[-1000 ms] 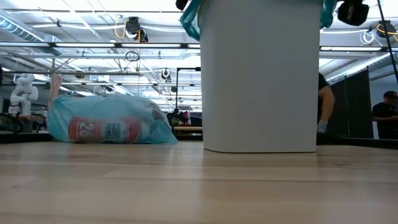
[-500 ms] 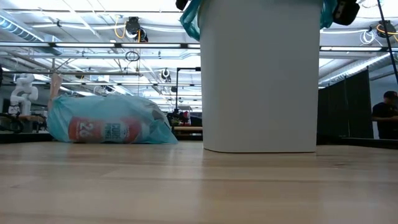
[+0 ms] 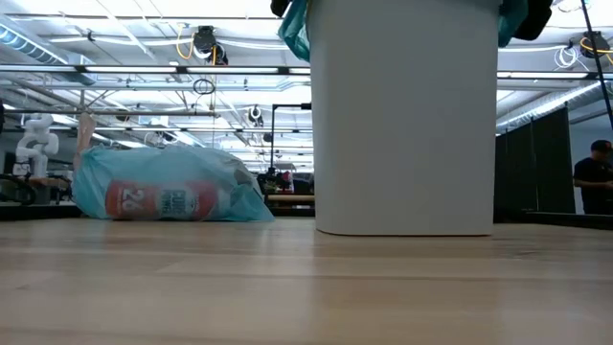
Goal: Place trash/remove bag and relplace
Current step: Insert the blue trash bag into the white trash bin
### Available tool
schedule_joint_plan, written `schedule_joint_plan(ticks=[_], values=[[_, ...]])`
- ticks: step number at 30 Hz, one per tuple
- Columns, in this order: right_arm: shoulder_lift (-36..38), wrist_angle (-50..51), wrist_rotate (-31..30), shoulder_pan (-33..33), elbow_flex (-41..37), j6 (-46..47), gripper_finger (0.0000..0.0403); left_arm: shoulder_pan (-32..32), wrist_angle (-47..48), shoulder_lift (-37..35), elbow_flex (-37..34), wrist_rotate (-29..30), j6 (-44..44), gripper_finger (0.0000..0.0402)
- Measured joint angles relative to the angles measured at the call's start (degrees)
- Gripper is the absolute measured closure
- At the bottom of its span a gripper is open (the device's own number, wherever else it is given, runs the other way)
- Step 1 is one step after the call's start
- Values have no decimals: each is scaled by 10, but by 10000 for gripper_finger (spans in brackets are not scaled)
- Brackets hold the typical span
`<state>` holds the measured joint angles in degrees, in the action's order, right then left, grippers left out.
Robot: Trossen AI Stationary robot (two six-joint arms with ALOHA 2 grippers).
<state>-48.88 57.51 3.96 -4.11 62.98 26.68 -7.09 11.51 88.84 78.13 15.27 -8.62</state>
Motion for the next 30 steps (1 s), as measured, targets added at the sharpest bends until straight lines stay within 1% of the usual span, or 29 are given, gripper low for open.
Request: schedule_joint_plan(ticks=[5,8,11,16,19,23,27,30], values=[[-25,33,-51,-35,0,12,403,0,1,0,0,0,0,289],[-38,40,-72,-52,0,16,403,0,1,0,0,0,1,289],[-46,31,-81,-56,-1,19,403,0,13,-16,-2,-2,1,289],[-56,4,-85,-58,-1,20,403,-9,28,-66,-2,-2,2,289],[-65,-3,-85,-58,-1,16,403,-26,38,-84,0,-2,2,289],[-78,-27,-85,-58,-1,13,403,-46,70,-84,-1,10,-8,289],[-85,-42,-85,-58,-1,12,403,-55,128,-68,-1,23,-59,289],[-88,-42,-85,-58,-1,13,403,-71,133,-67,0,47,-72,289]])
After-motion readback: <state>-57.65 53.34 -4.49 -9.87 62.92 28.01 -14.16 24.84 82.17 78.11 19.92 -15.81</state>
